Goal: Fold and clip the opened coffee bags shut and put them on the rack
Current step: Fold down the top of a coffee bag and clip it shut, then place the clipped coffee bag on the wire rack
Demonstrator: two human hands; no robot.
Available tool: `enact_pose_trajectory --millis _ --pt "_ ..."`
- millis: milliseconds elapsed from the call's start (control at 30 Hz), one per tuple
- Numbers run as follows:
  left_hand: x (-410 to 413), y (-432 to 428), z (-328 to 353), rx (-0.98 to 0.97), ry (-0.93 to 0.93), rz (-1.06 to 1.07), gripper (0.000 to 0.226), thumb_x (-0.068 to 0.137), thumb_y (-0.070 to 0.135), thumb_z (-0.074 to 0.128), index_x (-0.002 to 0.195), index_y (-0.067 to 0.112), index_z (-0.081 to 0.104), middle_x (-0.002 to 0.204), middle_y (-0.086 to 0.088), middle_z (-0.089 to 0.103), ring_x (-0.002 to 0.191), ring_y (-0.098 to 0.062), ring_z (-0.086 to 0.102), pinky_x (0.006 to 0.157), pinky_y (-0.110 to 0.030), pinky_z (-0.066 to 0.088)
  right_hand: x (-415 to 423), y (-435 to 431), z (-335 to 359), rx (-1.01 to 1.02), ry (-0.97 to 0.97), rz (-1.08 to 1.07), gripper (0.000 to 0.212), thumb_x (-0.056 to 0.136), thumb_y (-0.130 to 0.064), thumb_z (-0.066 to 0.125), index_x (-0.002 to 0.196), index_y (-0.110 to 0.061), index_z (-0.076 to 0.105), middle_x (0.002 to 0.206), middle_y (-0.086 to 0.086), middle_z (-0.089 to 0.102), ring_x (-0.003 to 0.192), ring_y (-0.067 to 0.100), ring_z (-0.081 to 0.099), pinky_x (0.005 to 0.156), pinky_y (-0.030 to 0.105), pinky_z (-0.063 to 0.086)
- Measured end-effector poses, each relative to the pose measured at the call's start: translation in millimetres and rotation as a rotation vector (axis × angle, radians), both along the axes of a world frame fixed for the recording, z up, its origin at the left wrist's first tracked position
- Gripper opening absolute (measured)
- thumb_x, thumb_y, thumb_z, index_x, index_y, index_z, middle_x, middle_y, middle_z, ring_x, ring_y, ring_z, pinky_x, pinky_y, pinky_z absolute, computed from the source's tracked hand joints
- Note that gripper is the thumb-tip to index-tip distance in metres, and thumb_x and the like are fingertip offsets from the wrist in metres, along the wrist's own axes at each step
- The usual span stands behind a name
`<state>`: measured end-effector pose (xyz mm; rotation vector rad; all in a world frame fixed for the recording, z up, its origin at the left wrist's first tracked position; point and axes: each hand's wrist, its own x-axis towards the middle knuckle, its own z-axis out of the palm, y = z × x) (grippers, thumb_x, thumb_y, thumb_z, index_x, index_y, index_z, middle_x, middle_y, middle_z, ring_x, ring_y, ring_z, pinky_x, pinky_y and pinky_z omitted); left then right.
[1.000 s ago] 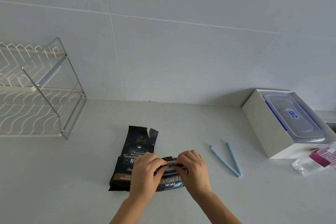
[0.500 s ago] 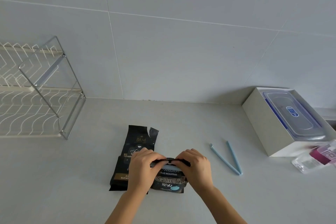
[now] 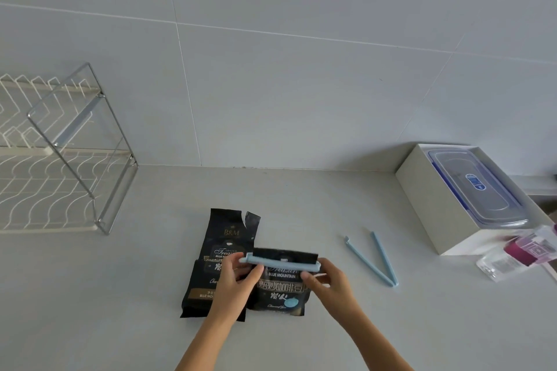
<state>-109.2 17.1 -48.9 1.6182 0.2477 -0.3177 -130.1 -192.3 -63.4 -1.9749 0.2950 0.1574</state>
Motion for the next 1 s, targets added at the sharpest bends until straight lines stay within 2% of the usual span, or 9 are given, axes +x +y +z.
enact_pose_trajectory --millis 67,133,200,333,467,633,733,833,1000 --pt "-3.9 -2.6 -1.7 -0.058 0.021 -0.014 0.032 0.085 0.017 0.064 0.110 0.023 0.044 0.111 0.004 0.058 0.100 -0.003 0.057 0.064 -0.010 0.049 0.0 10.5 2.2 0.054 0.021 -0.175 0.028 0.089 -0.032 0.060 0.110 -0.016 0.050 0.092 0.003 0.072 0.081 0.015 0.068 0.071 0.035 0.055" --pt "-8.3 -3.5 -4.6 -0.062 0.009 -0.081 0.025 0.087 0.018 0.061 0.105 0.030 0.048 0.111 0.011 0.059 0.105 -0.001 0.055 0.065 -0.006 0.048 -2.5 19.1 5.3 0.159 0.062 -0.283 0.024 0.095 -0.035 0.049 0.109 -0.016 0.046 0.095 0.004 0.071 0.088 0.014 0.068 0.069 0.028 0.050" --pt "-11.2 -2.9 -5.3 -0.048 0.001 -0.155 0.030 0.088 0.020 0.060 0.109 0.037 0.047 0.114 0.017 0.054 0.105 0.005 0.050 0.068 -0.005 0.045 -7.3 24.8 8.7 0.249 0.104 -0.235 0.020 0.098 -0.032 0.043 0.113 -0.021 0.052 0.103 -0.001 0.069 0.096 0.009 0.066 0.065 0.017 0.048" --pt "-9.8 -3.5 3.9 -0.077 0.065 -0.182 0.052 0.088 0.024 0.059 0.134 0.031 0.037 0.109 0.024 0.047 0.093 0.011 0.046 0.055 0.002 0.044 -15.2 31.2 28.4 0.394 0.156 -0.087 0.025 0.099 -0.029 0.043 0.117 -0.039 0.055 0.101 -0.020 0.072 0.092 -0.003 0.067 0.061 0.010 0.052" --pt "-4.2 -6.5 25.7 -0.108 0.028 -0.191 0.060 0.086 0.031 0.060 0.138 0.039 0.031 0.129 0.013 0.044 0.104 0.004 0.049 0.062 -0.007 0.048 -8.8 24.8 58.5 0.388 0.149 -0.020 0.023 0.098 -0.035 0.042 0.113 -0.046 0.055 0.107 -0.017 0.069 0.091 -0.003 0.067 0.059 0.011 0.052" --pt "3.8 -18.6 61.5 -0.166 -0.095 -0.194 0.074 0.078 0.044 0.060 0.140 0.047 0.020 0.130 0.020 0.043 0.113 0.004 0.046 0.079 -0.015 0.041 7.1 10.7 104.8 0.370 0.024 0.105 0.030 0.099 -0.031 0.038 0.112 -0.054 0.053 0.104 -0.028 0.069 0.098 -0.007 0.064 0.064 0.009 0.052" --pt "6.8 -29.3 85.0 -0.199 -0.153 -0.180 0.075 0.077 0.045 0.059 0.139 0.051 0.018 0.125 0.031 0.041 0.111 0.013 0.043 0.079 -0.012 0.039 13.6 -0.7 125.8 0.359 -0.042 0.145 0.029 0.098 -0.035 0.038 0.114 -0.056 0.050 0.111 -0.023 0.067 0.101 -0.006 0.063 0.066 0.011 0.052" --pt "7.9 -36.2 111.9 -0.200 -0.221 -0.161 0.071 0.080 0.042 0.058 0.138 0.052 0.018 0.119 0.039 0.040 0.104 0.022 0.044 0.069 -0.003 0.045 20.5 -11.8 148.9 0.349 -0.070 0.226 0.030 0.088 -0.051 0.039 0.113 -0.068 0.042 0.116 -0.029 0.062 0.106 -0.008 0.059 0.068 0.014 0.053" --pt "2.4 -30.7 145.3 -0.193 -0.302 -0.064 0.065 0.083 0.045 0.059 0.135 0.053 0.021 0.118 0.038 0.042 0.109 0.012 0.043 0.076 -0.010 0.039 36.8 -18.9 175.9 0.404 -0.062 0.382 0.051 0.079 -0.068 0.037 0.129 -0.063 0.031 0.128 -0.026 0.056 0.118 -0.002 0.054 0.089 0.029 0.047"
